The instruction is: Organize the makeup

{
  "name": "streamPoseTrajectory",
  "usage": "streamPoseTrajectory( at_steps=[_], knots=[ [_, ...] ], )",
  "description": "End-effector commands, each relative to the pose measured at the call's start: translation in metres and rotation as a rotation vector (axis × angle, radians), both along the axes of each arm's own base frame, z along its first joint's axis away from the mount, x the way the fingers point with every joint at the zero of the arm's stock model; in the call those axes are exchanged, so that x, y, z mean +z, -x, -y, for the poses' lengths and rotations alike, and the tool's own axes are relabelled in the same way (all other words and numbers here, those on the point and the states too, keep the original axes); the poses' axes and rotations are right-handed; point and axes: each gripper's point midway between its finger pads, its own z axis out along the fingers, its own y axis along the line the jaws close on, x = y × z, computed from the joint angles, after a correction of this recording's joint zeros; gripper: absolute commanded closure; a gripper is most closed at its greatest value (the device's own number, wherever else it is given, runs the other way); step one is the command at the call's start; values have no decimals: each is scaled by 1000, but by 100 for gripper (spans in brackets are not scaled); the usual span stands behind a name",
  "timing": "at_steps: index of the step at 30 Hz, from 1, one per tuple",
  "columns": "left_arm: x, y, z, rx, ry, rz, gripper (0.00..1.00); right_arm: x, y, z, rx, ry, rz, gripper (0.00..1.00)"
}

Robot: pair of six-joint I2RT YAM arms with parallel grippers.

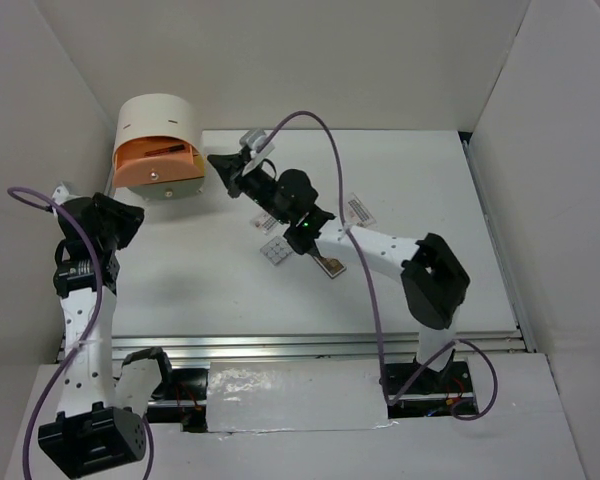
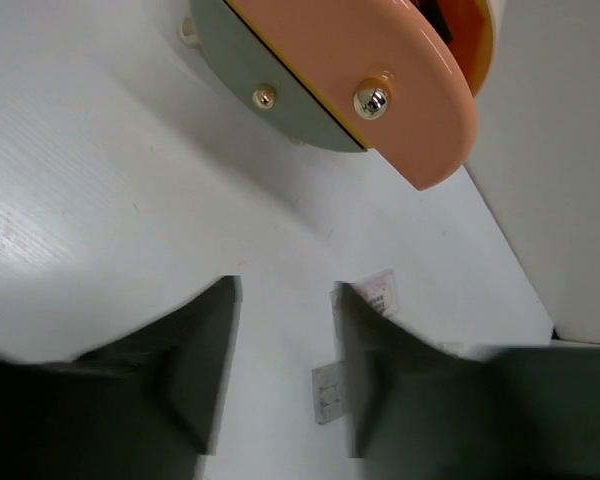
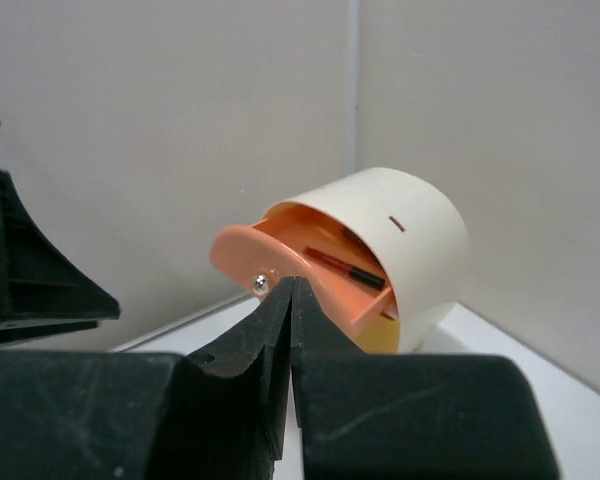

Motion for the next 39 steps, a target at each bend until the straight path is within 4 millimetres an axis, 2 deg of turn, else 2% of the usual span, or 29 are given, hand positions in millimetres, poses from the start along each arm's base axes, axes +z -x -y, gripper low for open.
streamPoseTrajectory(
  at_steps=[1,2,3,4,5,6,7,8,9,10,12,13,14,15,17,19,22,26,34,39],
  knots=[
    [13,-18,-8,36,47,104,53,5,7,36,-55,-8,-168,93],
    [13,-22,-8,39,67,117,66,5,11,45,-65,-13,-197,94],
    [22,-30,-10,39,75,167,74,23,24,63,-63,-35,-202,94],
    [14,-37,-7,41,129,167,85,7,33,72,-61,-16,-240,94],
    [14,-42,-7,42,151,182,91,9,40,81,-60,-22,-251,94],
    [22,-51,-8,34,153,230,98,24,54,98,-60,-38,-256,94],
    [13,-58,-10,49,189,220,100,13,59,109,-74,-23,-289,94],
    [12,-62,-11,58,201,224,100,13,65,117,-75,-24,-306,94],
    [9,-67,-12,61,210,225,100,26,78,135,-76,-44,-303,94],
    [11,-79,-17,69,220,250,100,12,84,143,-81,-36,-334,94],
    [11,-98,-19,52,230,278,100,14,99,168,-89,-55,-344,93],
    [11,-104,-18,47,250,280,100,25,112,180,-72,-91,-338,92],
    [12,-110,-17,38,257,284,100,25,116,187,-72,-105,-340,92],
    [10,-120,-19,40,270,283,100,17,119,193,-76,-102,-354,91],
    [11,-129,-20,41,273,284,100,24,130,207,-71,-138,-352,90],
    [14,-141,-24,47,269,290,100,19,135,212,-63,-137,-360,89],
    [16,-156,-26,41,278,306,100,23,147,223,-50,-147,-347,86],
    [12,-176,-31,37,291,315,100,26,152,229,-47,-163,-337,86],
    [8,-198,-37,34,274,320,100,27,152,227,-43,-149,-331,85],
    [2,-220,-43,23,266,331,100,24,151,224,-41,-133,-337,85]
  ],
)
